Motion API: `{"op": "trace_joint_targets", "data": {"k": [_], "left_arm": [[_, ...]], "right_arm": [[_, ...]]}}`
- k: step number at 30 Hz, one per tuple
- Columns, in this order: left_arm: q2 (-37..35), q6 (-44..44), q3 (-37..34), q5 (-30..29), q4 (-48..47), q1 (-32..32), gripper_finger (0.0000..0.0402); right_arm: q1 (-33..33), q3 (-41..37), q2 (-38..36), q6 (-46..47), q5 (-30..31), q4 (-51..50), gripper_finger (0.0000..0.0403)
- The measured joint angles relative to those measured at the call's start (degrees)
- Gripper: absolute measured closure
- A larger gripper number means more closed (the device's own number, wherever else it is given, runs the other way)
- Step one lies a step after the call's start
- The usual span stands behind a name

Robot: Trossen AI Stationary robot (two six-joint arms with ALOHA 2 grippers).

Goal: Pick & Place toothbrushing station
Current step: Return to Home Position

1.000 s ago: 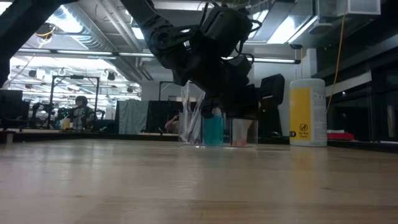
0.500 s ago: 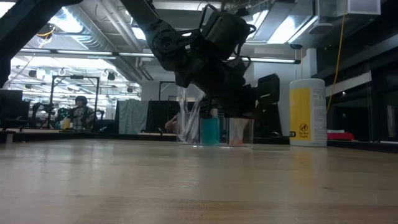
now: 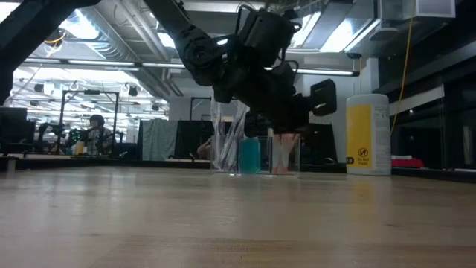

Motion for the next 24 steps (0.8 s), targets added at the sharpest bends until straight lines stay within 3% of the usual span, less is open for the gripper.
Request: {"op": "trace_joint_targets", "data": {"k": [11,15,18,21,24], "left_arm": [[-0.3,1.5,4.5,2.2,1.2,-6.8,0.0400],[-3.7,11.4,5.2,15.2,10.0,-10.5,0.0399],[-9.7,16.4,5.0,23.8,8.9,-10.6,0.0400],[-18.7,20.9,3.9,32.1,3.4,-6.6,0.0399],[-30.2,24.1,3.7,42.2,-7.8,-0.8,0.0400]], "right_arm": [[0.0,0.0,0.0,-0.7,0.0,0.3,0.0263],[0.0,0.0,0.0,-4.5,-3.3,2.4,0.0263],[0.3,0.0,-0.5,-7.5,-4.9,2.2,0.0263],[1.3,0.0,-3.2,-11.1,-4.0,0.4,0.0263],[2.4,0.0,-7.1,-17.6,-1.4,-0.4,0.0263]]}}
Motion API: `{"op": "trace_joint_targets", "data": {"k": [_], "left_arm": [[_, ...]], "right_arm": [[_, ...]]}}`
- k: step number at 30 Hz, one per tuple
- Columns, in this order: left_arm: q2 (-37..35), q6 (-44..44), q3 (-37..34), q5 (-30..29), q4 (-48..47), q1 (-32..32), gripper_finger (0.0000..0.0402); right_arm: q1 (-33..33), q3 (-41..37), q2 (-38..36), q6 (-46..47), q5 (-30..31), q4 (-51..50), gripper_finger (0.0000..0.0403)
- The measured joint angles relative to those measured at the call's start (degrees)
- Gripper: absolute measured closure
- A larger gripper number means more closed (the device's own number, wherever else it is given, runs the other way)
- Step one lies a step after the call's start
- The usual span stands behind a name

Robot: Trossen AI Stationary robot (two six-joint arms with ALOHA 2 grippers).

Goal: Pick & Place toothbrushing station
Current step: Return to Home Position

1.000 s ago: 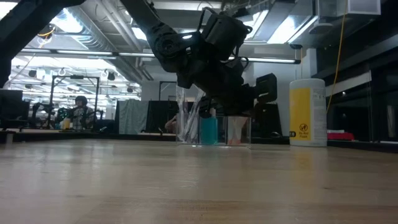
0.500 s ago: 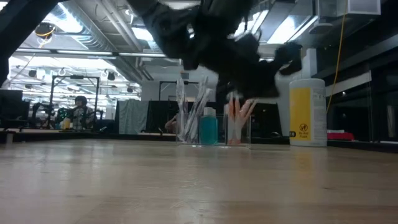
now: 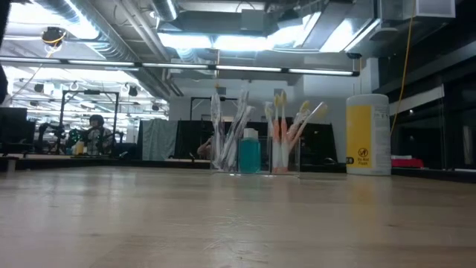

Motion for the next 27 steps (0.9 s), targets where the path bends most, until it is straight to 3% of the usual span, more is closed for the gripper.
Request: {"op": "trace_joint_targets", "data": {"k": [6,9,15,22,27], "left_arm": [[-21.0,4.4,0.0,10.3,-25.0,9.9,0.0400],[-28.7,2.6,-2.0,12.3,-29.0,11.9,0.0399],[-39.4,0.7,-15.1,7.8,-27.2,10.2,0.0399],[-48.4,1.0,-38.2,6.8,-11.5,9.6,0.0399],[-53.8,1.1,-51.5,8.7,-2.7,11.5,0.0400]], "right_arm": [[0.3,-0.5,-6.5,-12.1,2.5,-6.7,0.0263],[-0.9,-5.3,-9.2,-14.0,4.3,-8.5,0.0263],[-3.5,-20.8,-16.5,-18.3,2.6,3.8,0.0263],[-4.1,-38.9,-26.8,-21.4,-1.0,15.7,0.0263],[-5.6,-47.5,-32.2,-22.8,-2.1,19.1,0.0263]]}}
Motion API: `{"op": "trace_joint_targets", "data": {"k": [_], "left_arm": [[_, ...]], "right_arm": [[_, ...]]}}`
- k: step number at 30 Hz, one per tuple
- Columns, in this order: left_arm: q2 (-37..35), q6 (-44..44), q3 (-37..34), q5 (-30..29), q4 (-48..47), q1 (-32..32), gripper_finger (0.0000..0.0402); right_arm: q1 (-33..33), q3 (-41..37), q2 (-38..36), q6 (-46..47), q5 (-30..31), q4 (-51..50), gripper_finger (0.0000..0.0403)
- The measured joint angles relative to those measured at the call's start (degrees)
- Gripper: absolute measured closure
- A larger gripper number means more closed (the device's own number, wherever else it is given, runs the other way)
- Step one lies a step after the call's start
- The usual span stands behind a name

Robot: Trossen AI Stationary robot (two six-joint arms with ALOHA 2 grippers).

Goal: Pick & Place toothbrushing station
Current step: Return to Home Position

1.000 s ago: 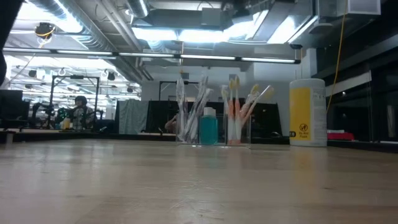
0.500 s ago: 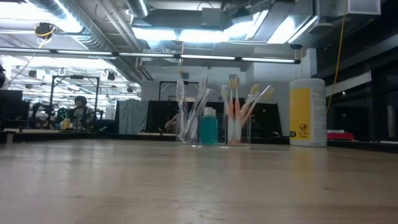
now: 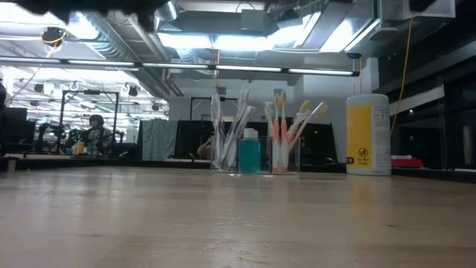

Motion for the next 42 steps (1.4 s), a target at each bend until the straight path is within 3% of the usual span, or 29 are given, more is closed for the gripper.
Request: {"op": "trace_joint_targets", "data": {"k": [5,11,17,21,26,30,37,42], "left_arm": [[-2.8,-2.3,-9.5,1.2,9.3,2.2,0.0399],[-3.0,-3.3,-12.7,0.9,13.5,2.4,0.0399],[-2.5,1.2,-12.7,0.0,13.4,2.8,0.0399],[-3.7,2.4,-12.7,0.4,12.1,4.4,0.0400],[-10.9,2.1,-12.8,2.5,2.6,6.1,0.0399],[-22.1,2.2,-15.6,2.0,-3.7,6.1,0.0400],[-43.4,-0.9,-30.2,-2.6,-5.7,6.9,0.0400],[-43.4,0.9,-30.3,-1.4,-11.3,9.6,0.0399]], "right_arm": [[-5.6,-9.0,-2.8,3.2,-4.3,3.4,0.0263],[-13.2,-21.6,-5.9,3.1,-17.4,18.6,0.0263],[-13.7,-21.3,-14.5,5.8,-26.6,7.6,0.0273],[-12.6,-18.6,-22.8,0.6,-23.9,-1.8,0.0281],[-12.6,-18.8,-23.0,-2.9,-19.0,-6.1,0.0287],[-13.3,-20.7,-22.9,-3.6,-17.8,-7.8,0.0287],[-15.4,-23.1,-22.9,-2.8,-18.6,-8.4,0.0287],[-16.4,-23.0,-22.9,-3.4,-19.8,-10.9,0.0287]]}}
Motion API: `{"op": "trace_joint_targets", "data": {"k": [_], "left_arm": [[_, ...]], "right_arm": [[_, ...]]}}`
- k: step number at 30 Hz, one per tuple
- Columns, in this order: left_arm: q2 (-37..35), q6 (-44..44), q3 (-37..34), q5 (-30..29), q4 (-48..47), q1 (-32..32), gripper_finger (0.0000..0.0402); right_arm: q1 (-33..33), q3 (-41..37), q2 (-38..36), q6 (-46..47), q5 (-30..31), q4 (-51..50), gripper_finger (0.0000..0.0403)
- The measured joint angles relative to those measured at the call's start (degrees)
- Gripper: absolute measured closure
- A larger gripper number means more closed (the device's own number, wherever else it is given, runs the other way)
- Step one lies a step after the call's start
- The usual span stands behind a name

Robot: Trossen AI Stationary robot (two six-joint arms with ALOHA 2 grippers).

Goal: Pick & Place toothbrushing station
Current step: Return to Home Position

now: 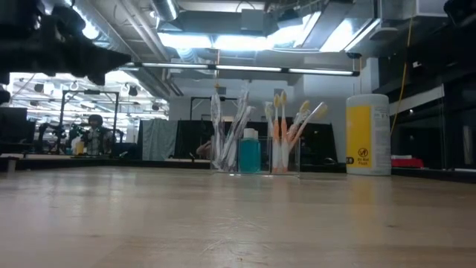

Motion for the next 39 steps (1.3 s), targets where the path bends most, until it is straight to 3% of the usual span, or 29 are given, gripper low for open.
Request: {"op": "trace_joint_targets", "data": {"k": [9,11,18,23,31,39], "left_arm": [[-0.3,-3.3,0.0,12.5,-1.8,6.9,0.0399],[-0.3,-4.6,0.0,12.3,-2.7,6.3,0.0399],[-0.3,-2.3,0.0,-2.0,-0.8,-5.3,0.0399],[-0.3,1.8,0.0,-16.0,-1.3,-15.7,0.0399],[-0.3,4.0,0.0,-28.4,-2.6,-26.4,0.0399],[-0.3,5.7,0.0,-36.6,-1.8,-31.9,0.0399]], "right_arm": [[-0.9,-0.3,0.0,0.8,-1.8,-0.8,0.0296],[-0.9,-0.8,0.0,2.4,-1.8,-1.1,0.0301],[-0.9,-1.1,0.0,0.5,-0.4,0.3,0.0318],[-0.9,-1.0,0.0,-0.5,0.8,0.6,0.0323],[-0.9,0.6,0.0,-0.5,4.1,-1.3,0.0323],[-0.9,-1.7,0.0,1.1,7.3,0.2,0.0323]]}}
